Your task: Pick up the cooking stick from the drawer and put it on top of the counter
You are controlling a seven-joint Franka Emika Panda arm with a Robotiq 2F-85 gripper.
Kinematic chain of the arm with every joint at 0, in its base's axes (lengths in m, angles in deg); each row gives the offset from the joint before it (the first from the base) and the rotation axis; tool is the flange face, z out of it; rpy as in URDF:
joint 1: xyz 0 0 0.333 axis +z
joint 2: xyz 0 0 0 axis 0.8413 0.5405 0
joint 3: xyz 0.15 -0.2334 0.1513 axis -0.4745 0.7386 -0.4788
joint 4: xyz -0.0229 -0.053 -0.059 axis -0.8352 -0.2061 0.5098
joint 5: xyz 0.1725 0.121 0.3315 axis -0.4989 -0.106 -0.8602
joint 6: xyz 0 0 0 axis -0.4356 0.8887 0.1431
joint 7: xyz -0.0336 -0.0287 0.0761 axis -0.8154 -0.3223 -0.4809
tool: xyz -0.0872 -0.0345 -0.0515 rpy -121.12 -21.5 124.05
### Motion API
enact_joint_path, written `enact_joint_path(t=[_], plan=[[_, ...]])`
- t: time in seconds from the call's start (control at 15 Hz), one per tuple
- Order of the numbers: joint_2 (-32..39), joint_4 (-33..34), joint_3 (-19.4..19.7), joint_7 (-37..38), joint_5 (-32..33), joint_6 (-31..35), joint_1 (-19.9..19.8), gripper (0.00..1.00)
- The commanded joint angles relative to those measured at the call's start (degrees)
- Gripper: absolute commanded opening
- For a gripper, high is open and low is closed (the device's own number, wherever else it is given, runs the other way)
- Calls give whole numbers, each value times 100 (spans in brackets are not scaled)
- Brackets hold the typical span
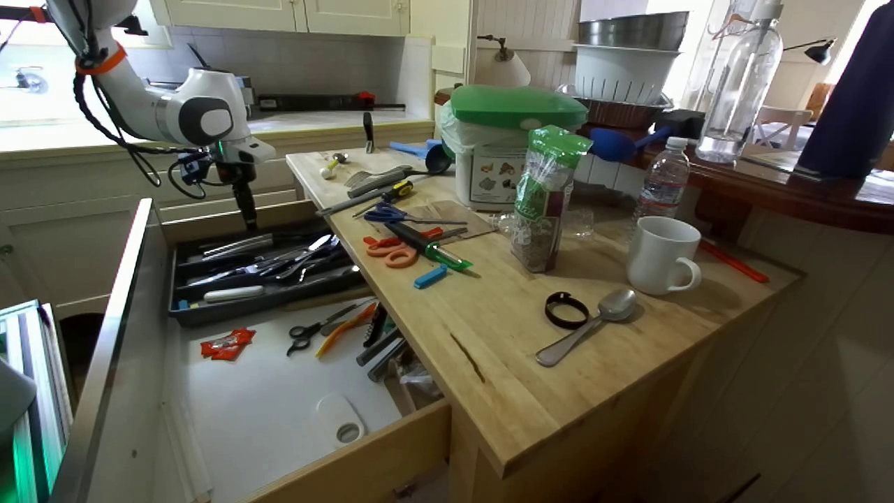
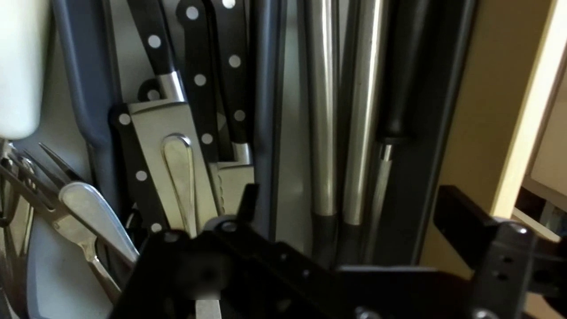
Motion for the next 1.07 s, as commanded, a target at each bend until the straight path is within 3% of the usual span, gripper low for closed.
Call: enact_joint_path(t=[0.0, 0.47, 1.0], plan=[[177, 184, 182, 75, 29, -212, 209, 100], [830, 627, 217, -200, -218, -326, 68, 100], [1325, 1595, 367, -141, -25, -1426, 348, 100]])
